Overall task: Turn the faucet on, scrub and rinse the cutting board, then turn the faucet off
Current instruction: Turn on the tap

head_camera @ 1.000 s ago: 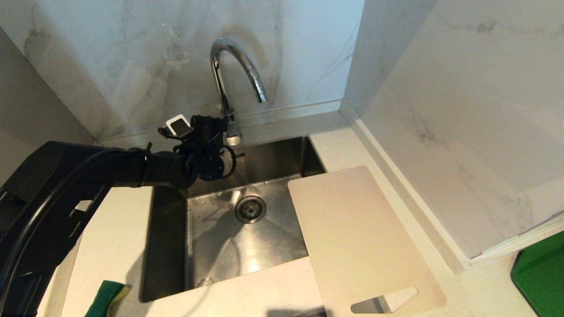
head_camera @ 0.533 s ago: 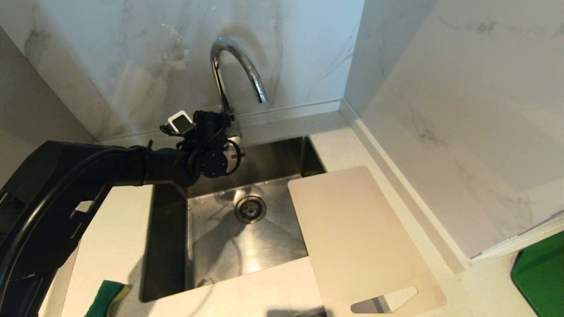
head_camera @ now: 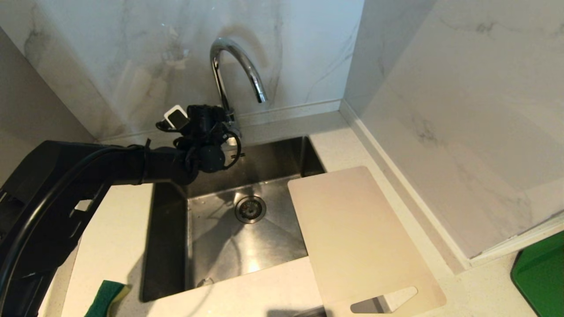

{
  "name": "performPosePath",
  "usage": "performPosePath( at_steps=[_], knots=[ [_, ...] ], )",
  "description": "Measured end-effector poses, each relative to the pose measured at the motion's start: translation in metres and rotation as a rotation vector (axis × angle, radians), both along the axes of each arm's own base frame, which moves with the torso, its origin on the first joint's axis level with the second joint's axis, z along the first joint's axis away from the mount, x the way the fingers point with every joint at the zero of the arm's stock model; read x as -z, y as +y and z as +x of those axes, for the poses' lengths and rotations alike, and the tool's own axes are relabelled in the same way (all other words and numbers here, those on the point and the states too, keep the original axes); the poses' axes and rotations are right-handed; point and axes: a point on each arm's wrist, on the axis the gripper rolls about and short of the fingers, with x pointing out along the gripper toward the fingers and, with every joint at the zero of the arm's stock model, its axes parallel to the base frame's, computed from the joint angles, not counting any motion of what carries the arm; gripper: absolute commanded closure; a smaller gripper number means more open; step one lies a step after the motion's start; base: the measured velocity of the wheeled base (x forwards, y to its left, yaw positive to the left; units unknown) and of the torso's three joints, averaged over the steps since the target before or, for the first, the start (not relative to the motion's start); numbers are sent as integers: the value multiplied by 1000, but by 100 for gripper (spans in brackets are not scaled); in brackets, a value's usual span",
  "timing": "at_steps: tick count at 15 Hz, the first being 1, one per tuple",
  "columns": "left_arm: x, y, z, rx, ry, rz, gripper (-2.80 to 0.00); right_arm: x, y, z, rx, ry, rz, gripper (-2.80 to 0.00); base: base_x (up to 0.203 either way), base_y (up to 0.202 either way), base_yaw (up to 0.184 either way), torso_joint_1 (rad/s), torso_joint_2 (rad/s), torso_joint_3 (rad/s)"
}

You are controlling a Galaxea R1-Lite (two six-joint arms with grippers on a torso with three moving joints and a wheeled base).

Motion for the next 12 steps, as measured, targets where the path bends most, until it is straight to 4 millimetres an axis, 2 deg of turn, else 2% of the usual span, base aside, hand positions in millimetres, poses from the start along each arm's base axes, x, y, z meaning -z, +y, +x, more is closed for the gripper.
performPosePath(
  at_steps=[4,12],
  knots=[
    [-4,2,5,-1,-78,-15,-280,0,0,0,-1,0,0,0,0,0,0,0,0,0],
    [5,3,15,13,-139,11,-280,0,0,0,0,0,0,0,0,0,0,0,0,0]
  ],
)
